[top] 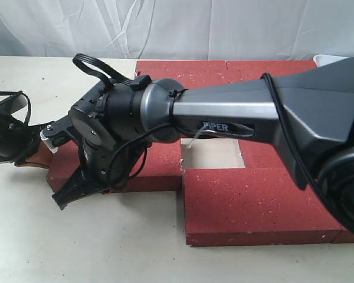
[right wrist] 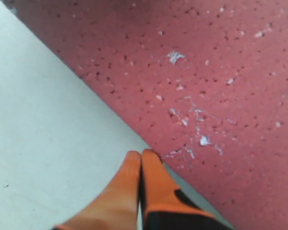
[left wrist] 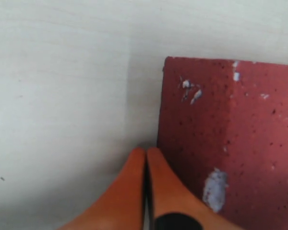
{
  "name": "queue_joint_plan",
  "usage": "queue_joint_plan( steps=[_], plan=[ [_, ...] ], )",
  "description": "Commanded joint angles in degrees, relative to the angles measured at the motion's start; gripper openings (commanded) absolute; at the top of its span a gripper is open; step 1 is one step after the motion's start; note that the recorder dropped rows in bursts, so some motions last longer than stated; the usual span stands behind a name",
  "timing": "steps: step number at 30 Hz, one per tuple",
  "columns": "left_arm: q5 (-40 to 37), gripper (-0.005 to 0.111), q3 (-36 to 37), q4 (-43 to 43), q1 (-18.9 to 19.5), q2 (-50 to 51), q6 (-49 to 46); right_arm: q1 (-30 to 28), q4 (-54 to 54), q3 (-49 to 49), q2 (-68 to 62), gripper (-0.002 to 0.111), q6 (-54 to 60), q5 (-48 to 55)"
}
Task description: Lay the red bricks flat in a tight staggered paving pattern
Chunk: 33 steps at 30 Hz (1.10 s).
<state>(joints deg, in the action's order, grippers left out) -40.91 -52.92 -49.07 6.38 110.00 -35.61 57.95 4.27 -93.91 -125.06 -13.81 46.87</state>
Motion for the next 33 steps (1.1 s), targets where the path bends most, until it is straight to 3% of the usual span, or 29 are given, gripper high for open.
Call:
queue_joint_plan(
  steps=[1, 9, 33],
  plan=[
    [0.64, 0.000, -0.25, -0.10, -0.25, 0.01, -0.32, -0.23, -1.01, -0.10, 0.49, -0.001, 0.04, 1.22],
    [0.64, 0.000, -0.25, -0.10, -0.25, 0.01, -0.32, -0.35, 0.00, -0.10, 1.50, -0.001, 0.15, 8.69],
    [0.40, 0.000, -0.25, -1.60, -0.25, 0.01, -0.57, -0.35, 8.83, -0.10, 1.30, -0.001, 0.04, 8.14]
  ],
)
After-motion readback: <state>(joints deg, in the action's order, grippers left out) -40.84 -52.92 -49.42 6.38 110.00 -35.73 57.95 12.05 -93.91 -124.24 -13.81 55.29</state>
